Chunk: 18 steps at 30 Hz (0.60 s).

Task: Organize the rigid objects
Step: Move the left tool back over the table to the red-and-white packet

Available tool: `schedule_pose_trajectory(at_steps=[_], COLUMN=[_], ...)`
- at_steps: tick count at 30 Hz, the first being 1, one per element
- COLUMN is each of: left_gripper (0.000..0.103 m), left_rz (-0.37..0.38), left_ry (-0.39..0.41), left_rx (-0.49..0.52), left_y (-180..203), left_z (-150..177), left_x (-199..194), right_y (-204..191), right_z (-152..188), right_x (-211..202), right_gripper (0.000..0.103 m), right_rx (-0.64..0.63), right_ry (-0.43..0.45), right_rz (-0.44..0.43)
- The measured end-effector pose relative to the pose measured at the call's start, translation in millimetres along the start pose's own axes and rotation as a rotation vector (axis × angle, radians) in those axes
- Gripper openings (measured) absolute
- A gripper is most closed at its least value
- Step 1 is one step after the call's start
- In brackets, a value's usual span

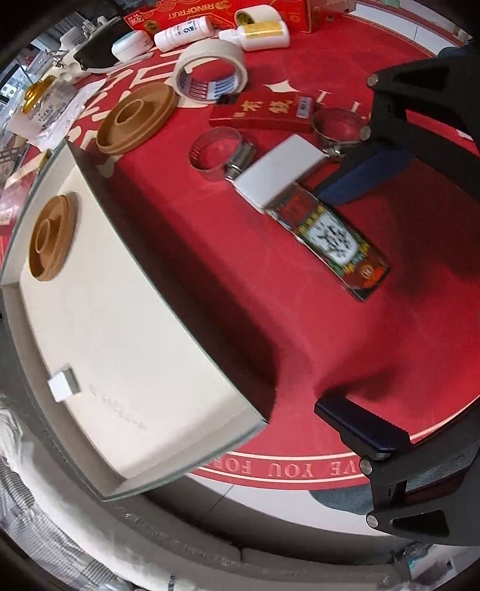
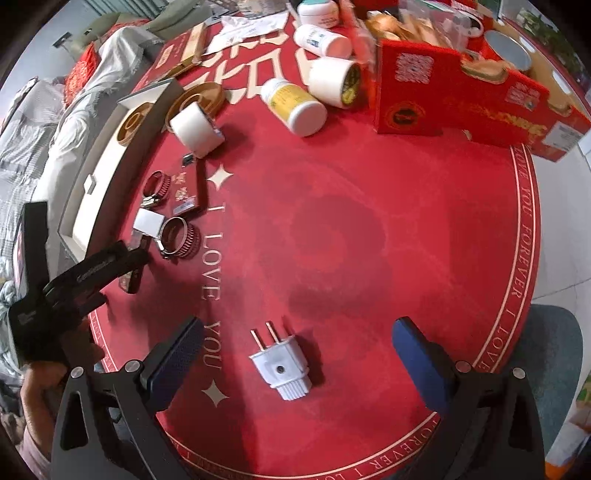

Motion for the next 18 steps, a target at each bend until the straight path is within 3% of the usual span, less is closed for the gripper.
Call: schedule_pose_trajectory(at_steps=[2, 6, 10, 13, 14, 15, 18], left_gripper=[0.103, 0.103, 0.095, 0.061, 0.036, 0.025, 0.026], left_rz=[0.001, 0.039, 0.113, 0.169, 0.177, 0.185, 0.193], left_ry=[0.022, -0.018, -0.022, 0.008, 0.012, 0.013, 0.0], left_rx=[0.034, 0.081, 0.279, 0.41, 0.443, 0.47, 0.483], left_y=[6.8, 21.3, 45.3, 70.8, 78.1, 83.7, 89.9], left_z=[-2.9, -5.0, 2.9, 8.9, 11.8, 16.0, 24.5], left_x=[0.4, 3.0, -6.8, -22.0, -26.1, -30.2, -35.6], right_y=[-1.1, 2.2, 2.6, 2.7, 3.1, 3.7, 3.0], right_z=[1.2, 4.3, 4.6, 5.1, 5.1, 5.5, 9.9], right_x=[-0.4, -2.7, -4.4, -7.6, -8.3, -8.7, -6.3], right_gripper=[0.102, 0.102, 0.102, 0.102, 0.102, 0.102, 0.102], right_rx=[-0.01, -0.002, -0.013, -0.029, -0.033, -0.036, -0.046], right_ry=[0.0, -0.001, 0.005, 0.013, 0.014, 0.013, -0.009], right_rz=[0.0, -0.004, -0.008, -0.009, -0.008, -0.007, -0.015])
Point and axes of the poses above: each gripper's, at about its wrist camera, not at the fingertips, and x roughly the way its jaws point, y to its right, z to its underside, the point moved 10 cm from there along x, roughly the way its jaws point, and after that the axes turned 9 degrees about y, right-handed, at the moved point
